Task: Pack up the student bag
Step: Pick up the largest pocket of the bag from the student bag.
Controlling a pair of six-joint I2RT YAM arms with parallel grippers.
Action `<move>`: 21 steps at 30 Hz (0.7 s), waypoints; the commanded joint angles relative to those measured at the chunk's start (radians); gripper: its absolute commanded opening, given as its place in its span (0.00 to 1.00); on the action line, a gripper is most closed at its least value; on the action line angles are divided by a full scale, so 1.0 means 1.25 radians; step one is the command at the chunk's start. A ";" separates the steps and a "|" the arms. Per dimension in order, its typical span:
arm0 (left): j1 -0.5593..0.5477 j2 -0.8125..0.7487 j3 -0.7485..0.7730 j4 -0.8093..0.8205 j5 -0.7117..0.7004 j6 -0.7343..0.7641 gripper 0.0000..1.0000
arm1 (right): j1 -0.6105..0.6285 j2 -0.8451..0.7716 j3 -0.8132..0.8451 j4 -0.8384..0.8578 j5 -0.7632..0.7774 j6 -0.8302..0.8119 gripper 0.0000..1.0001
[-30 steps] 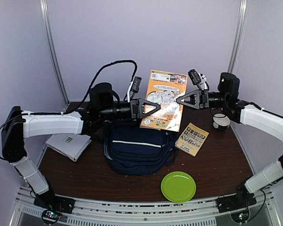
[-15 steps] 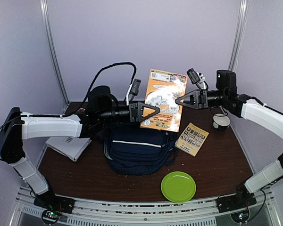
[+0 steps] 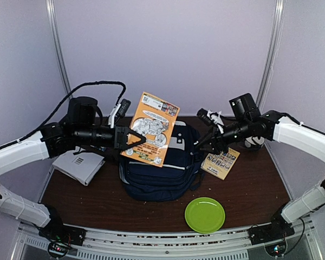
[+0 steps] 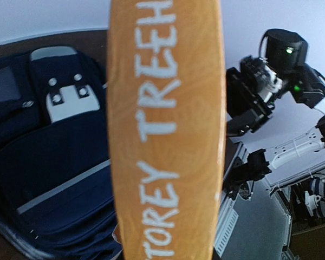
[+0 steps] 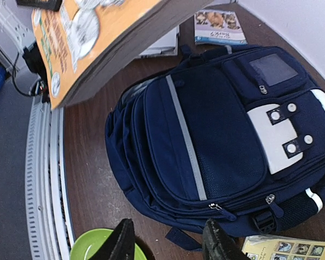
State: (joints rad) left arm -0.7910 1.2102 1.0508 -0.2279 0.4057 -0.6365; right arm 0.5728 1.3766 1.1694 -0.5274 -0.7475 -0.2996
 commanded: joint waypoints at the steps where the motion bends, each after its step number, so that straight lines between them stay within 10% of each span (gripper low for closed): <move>1: 0.079 -0.074 -0.048 -0.212 -0.053 0.018 0.00 | 0.135 0.055 0.024 -0.057 0.248 -0.144 0.41; 8: 0.151 -0.211 -0.163 -0.254 -0.077 -0.005 0.00 | 0.319 0.185 0.043 -0.037 0.445 -0.230 0.34; 21: 0.175 -0.348 -0.251 -0.250 -0.151 -0.066 0.00 | 0.396 0.307 0.084 -0.023 0.509 -0.241 0.53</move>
State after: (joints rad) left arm -0.5846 0.8112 0.7559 -0.6434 0.2481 -0.6815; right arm 1.0500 1.7340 1.2469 -0.5686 -0.1722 -0.5915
